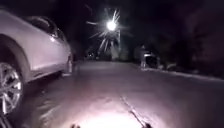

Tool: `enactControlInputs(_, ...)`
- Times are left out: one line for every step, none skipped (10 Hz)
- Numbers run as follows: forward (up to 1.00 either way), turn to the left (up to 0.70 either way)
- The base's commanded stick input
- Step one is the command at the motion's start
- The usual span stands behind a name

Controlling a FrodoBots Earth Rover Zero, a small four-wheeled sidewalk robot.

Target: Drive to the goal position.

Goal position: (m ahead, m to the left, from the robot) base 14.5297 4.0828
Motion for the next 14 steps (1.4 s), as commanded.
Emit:
enactControlInputs(0.85, 0.0)
enactControlInputs(0.85, 0.0)
enactControlInputs(0.85, 0.0)
enactControlInputs(0.85, 0.0)
enactControlInputs(0.85, 0.0)
enactControlInputs(0.85, 0.16)
enactControlInputs(0.85, 0.34)
enactControlInputs(0.85, 0.19)
enactControlInputs(0.85, 0.0)
enactControlInputs(0.85, 0.0)
enactControlInputs(0.85, 0.0)
enactControlInputs(0.85, 0.0)
enactControlInputs(0.85, 0.0)
enactControlInputs(0.85, 0.0)
